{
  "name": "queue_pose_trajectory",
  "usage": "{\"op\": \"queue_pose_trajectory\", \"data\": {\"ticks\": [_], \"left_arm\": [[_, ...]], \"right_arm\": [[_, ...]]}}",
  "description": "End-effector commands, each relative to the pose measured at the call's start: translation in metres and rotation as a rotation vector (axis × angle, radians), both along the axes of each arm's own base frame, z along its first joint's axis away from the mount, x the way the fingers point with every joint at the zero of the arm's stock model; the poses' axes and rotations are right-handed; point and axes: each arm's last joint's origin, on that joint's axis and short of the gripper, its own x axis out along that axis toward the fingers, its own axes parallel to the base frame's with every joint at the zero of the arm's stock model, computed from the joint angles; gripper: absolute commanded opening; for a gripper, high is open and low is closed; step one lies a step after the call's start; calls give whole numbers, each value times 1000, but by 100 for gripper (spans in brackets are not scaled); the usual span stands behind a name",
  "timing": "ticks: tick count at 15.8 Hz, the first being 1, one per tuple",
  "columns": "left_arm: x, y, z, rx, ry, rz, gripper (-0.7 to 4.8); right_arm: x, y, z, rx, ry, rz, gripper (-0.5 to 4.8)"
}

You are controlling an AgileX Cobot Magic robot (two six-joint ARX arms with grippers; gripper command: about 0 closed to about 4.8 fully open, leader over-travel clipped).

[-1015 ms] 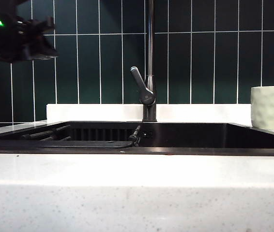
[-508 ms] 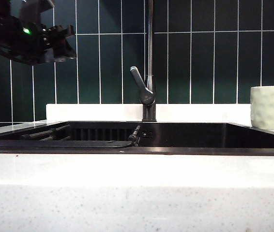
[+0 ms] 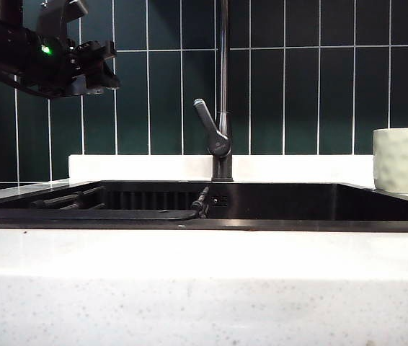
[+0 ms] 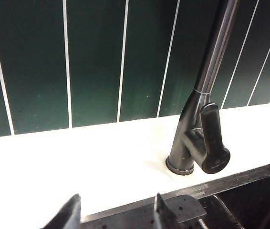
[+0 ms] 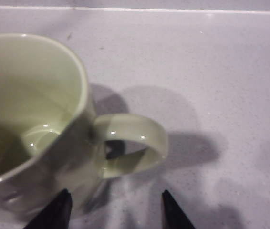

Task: Pick up the mug next to the sink, go to the faucet to get some water, pour the water into the sink, and finally put the mug back to its place.

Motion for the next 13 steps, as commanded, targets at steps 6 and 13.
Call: {"op": "queue_pose_trajectory", "data": {"ticks": [6, 13], "left_arm": [[2, -2, -3, 0, -12, -67, 192], [2, -2, -3, 0, -12, -67, 191]], "right_arm": [[3, 3, 6, 26, -72, 130, 257], [3, 3, 8, 22, -98, 140, 257]]}}
